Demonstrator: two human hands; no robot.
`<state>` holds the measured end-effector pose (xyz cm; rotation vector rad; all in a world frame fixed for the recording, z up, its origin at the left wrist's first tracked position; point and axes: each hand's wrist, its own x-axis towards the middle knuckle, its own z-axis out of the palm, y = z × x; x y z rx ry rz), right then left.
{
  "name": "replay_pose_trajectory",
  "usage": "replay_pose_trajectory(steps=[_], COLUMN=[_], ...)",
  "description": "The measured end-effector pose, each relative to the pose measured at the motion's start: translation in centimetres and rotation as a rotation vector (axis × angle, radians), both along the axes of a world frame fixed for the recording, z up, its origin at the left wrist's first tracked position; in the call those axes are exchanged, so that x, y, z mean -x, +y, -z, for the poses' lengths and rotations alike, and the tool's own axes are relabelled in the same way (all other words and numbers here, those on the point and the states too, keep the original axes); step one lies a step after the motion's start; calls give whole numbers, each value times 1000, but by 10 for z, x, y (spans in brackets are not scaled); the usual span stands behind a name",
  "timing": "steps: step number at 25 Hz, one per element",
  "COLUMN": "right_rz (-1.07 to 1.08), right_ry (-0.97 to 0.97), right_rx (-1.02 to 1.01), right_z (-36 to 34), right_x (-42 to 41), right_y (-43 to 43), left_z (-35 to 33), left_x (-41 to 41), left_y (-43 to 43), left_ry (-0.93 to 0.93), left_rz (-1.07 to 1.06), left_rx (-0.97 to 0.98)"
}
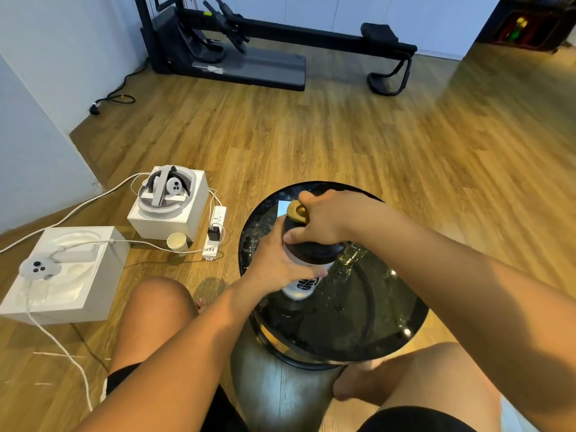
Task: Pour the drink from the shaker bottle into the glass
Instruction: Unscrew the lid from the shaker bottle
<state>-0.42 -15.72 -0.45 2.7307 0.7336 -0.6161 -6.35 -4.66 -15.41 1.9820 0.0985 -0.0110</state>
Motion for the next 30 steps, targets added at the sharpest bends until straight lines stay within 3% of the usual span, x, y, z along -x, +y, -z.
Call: replay_pose_trajectory(steps=[3, 6, 9, 12, 15, 18, 20, 24, 27, 30], right_rz=[-175, -177, 12, 10, -208, -271, -225, -26, -46, -261], right_ry=[165, 203, 5, -96, 87, 241, 156, -204, -176, -89], right_rx=[33, -26, -118, 40, -102, -341, -425, -41, -139, -196], right_z=[-4, -2, -6, -4, -4, -7, 0, 16, 24, 21], right_x=[3, 4, -1, 1, 3, 4, 0, -1, 7, 18], right_y=[-1, -5, -8, 2, 2, -8, -12, -5, -2, -6], left_z=[-2, -2, -1, 1, -1, -2, -3, -1, 1, 6], left_x=[1, 2, 0, -1, 1, 2, 2, 1, 0, -1], left_y=[0, -1, -1, -2, -1, -2, -3, -2, -1, 1], left_ry=[0, -16, -4, 4, -7, -22, 4, 11, 2, -21], left_rz=[12, 15, 8, 16, 8, 10, 13, 12, 12, 51], left_rx=[-33, -48, -23, -26, -41, -7, 6, -15, 0, -47])
